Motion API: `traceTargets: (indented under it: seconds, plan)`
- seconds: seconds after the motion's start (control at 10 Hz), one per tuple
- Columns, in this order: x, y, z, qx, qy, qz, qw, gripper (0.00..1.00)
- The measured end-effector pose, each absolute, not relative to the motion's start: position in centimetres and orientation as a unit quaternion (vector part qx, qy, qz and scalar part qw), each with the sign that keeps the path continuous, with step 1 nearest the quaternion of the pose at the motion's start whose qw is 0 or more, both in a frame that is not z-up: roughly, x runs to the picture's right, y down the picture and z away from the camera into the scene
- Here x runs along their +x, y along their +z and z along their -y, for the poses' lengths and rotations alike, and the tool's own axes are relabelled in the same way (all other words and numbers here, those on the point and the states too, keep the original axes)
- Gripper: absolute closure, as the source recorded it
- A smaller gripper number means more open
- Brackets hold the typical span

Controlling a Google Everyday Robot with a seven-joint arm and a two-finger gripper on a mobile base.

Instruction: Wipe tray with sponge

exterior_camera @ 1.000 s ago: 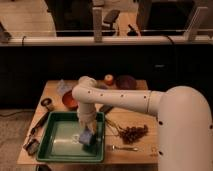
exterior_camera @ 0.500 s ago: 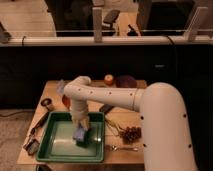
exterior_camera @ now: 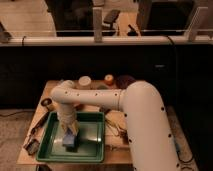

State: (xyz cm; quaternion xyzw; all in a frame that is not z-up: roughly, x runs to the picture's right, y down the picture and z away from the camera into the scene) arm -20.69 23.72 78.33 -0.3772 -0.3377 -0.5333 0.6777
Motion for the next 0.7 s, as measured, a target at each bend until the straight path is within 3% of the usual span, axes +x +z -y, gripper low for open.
traceTargets:
  seconds: [0.7]
  plan:
    - [-13.0,75.3,-26.0,-0.392,-0.489,0.324,0.709,0.96]
